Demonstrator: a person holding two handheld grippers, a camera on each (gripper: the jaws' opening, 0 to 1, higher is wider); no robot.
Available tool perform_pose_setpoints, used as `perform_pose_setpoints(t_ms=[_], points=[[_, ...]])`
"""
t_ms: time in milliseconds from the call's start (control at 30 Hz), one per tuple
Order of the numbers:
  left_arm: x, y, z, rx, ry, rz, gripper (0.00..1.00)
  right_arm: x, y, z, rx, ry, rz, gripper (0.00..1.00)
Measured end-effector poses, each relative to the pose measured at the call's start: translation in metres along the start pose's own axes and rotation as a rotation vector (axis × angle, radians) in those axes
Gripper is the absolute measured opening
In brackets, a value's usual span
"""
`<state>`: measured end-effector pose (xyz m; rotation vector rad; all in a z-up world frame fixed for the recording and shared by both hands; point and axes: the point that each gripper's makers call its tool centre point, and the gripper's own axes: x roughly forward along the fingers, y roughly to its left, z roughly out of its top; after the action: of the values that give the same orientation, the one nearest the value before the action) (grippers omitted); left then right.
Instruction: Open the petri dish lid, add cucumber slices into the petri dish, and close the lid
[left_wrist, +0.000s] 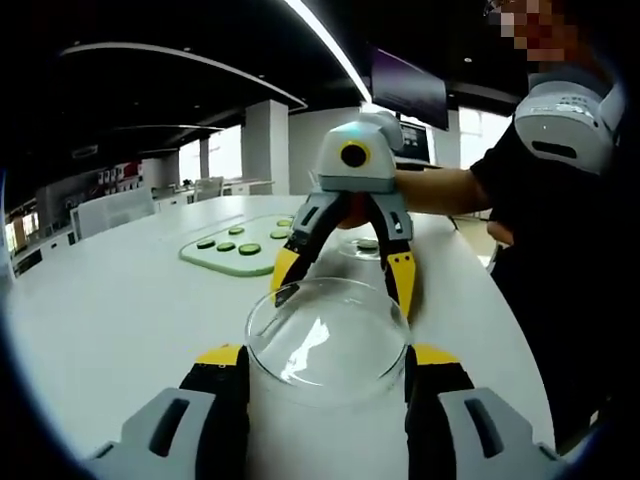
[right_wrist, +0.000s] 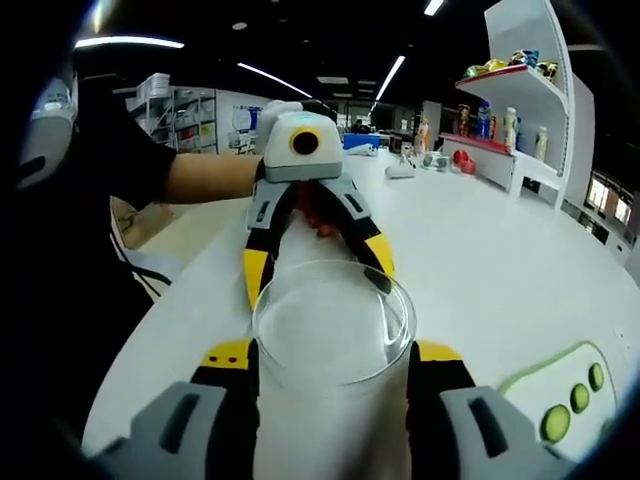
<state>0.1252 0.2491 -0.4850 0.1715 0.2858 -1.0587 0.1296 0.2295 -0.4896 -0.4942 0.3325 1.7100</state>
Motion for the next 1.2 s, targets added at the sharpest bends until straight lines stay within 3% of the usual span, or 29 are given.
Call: perform_pose_setpoints(t_ms=[300, 1200], points=[[0.010, 0.000, 0.015, 0.005, -0.006, -0.015, 0.61, -0.016, -0.004, 0.002, 0.011, -0.017, -0.011, 0.56], [0.077, -0.027, 0.045, 0.064, 0.041, -0.107, 0.61, -0.087, -0.001, -0.025, 0.026, -0.002, -0.106, 0.56]])
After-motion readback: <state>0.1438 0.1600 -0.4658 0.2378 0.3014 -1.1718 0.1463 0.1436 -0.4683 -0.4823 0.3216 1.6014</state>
